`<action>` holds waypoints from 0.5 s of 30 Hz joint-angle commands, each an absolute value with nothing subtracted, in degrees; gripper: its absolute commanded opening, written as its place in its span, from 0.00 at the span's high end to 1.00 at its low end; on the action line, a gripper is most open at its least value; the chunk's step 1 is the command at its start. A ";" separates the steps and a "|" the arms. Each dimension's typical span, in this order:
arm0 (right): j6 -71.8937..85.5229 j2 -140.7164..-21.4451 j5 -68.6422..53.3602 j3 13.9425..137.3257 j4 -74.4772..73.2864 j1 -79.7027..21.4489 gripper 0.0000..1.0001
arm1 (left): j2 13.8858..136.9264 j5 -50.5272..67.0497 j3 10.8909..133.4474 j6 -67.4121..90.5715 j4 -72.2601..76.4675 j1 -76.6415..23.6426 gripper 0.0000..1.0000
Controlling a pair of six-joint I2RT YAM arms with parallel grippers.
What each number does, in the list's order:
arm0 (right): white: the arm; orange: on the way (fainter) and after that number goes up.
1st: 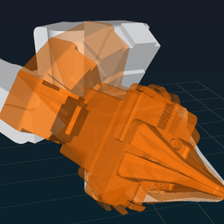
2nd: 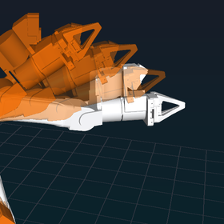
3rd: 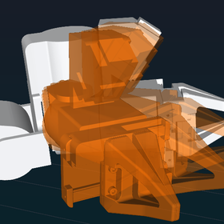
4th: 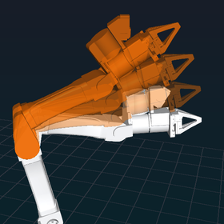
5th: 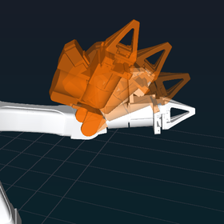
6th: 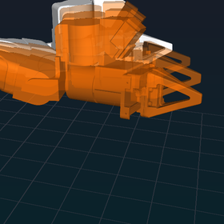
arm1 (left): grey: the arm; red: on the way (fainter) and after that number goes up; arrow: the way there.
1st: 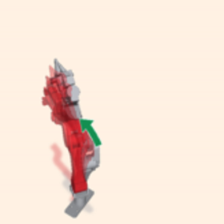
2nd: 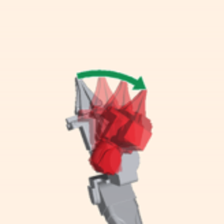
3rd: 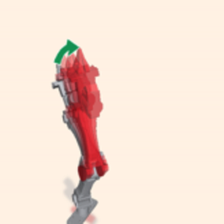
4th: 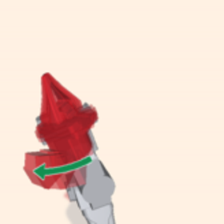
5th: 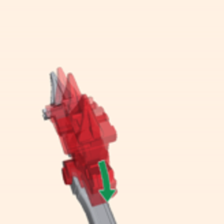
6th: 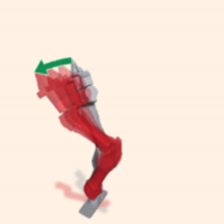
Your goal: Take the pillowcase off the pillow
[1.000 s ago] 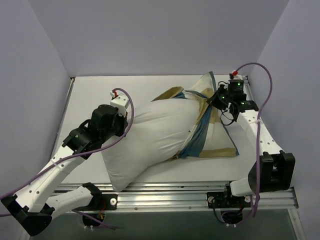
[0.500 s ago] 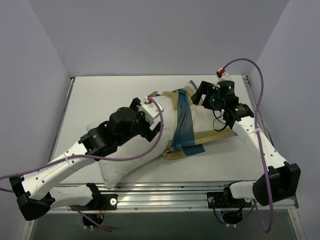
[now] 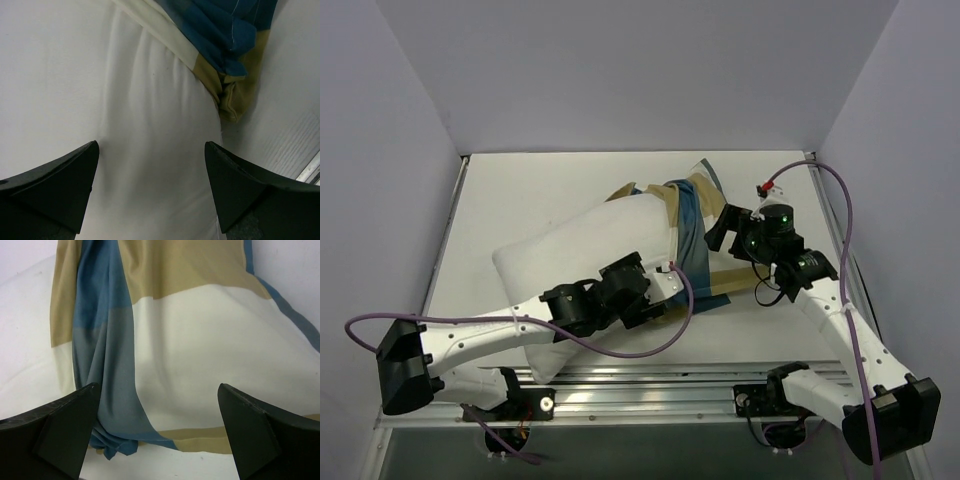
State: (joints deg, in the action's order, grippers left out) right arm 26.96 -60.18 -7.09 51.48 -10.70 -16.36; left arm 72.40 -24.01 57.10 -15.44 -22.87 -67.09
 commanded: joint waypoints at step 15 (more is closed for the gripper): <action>26.81 -56.60 -5.19 45.62 -9.23 -21.97 0.05 | 82.88 -25.49 51.85 2.19 -9.76 -61.88 0.37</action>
State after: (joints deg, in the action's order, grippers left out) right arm 26.94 -57.95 -7.01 46.06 -10.28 -20.86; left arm 81.06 -25.96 50.98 -3.70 -11.29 -64.03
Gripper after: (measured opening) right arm 0.956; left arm 0.667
